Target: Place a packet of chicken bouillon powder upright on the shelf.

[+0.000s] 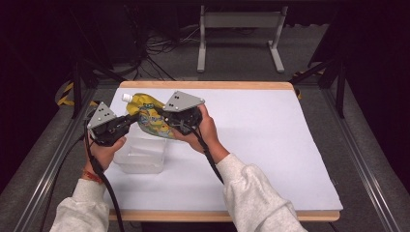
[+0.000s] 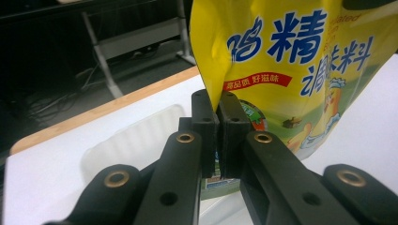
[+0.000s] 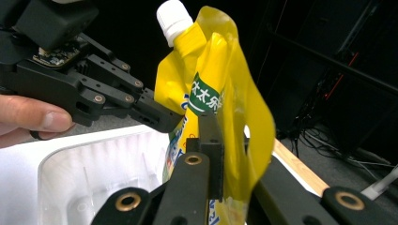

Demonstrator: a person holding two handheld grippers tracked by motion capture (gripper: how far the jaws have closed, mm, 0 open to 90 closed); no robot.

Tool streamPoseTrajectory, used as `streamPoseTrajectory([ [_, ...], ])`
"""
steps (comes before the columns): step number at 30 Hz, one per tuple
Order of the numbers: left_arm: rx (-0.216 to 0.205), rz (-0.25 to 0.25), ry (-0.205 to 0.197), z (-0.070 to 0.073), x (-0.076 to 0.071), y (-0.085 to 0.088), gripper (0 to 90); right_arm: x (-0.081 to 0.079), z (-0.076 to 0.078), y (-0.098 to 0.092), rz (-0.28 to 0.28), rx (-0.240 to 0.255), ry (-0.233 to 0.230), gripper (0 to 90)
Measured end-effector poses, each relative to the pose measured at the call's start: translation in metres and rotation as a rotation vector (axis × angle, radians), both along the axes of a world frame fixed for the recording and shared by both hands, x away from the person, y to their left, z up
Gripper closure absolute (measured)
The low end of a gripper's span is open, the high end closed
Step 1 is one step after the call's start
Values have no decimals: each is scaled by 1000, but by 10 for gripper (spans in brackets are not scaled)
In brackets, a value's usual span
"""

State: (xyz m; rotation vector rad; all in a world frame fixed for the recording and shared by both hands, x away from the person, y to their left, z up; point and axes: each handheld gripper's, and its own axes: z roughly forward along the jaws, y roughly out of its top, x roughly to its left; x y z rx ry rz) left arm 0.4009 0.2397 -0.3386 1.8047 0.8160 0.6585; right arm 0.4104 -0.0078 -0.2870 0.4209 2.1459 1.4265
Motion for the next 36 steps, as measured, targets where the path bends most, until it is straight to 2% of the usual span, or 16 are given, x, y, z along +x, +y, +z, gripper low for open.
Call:
streamPoseTrajectory([
  [4, 9, 21, 3, -3, 1, 9, 874, 5, -3, 8, 6, 6, 22, 900],
  [9, 14, 34, 4, -6, 3, 13, 874, 10, -8, 16, 1, -4, 20, 900],
  [12, -1, 56, 1, -9, 4, 23, 874, 15, -11, 24, -2, -4, 23, 900],
  [18, -6, 61, 15, -13, 9, 33, 872, 20, -16, 35, -1, -3, 39, 900],
  [23, -9, 71, -4, -14, 9, 36, 873, 21, -19, 39, -10, 6, 26, 900],
  [25, 1, 62, 7, -15, 10, 37, 876, 24, -21, 40, -15, 6, 26, 900],
  [27, 2, 57, 18, -15, 9, 39, 875, 26, -22, 40, -14, 10, 46, 900],
  [31, 18, 55, 43, -19, 11, 40, 873, 25, -27, 46, -39, -37, 56, 900],
  [33, 19, 55, 56, -24, 14, 40, 871, 28, -32, 47, -49, -44, 78, 897],
  [36, 23, 58, 71, -29, 15, 39, 872, 29, -34, 47, -47, -46, 86, 897],
])
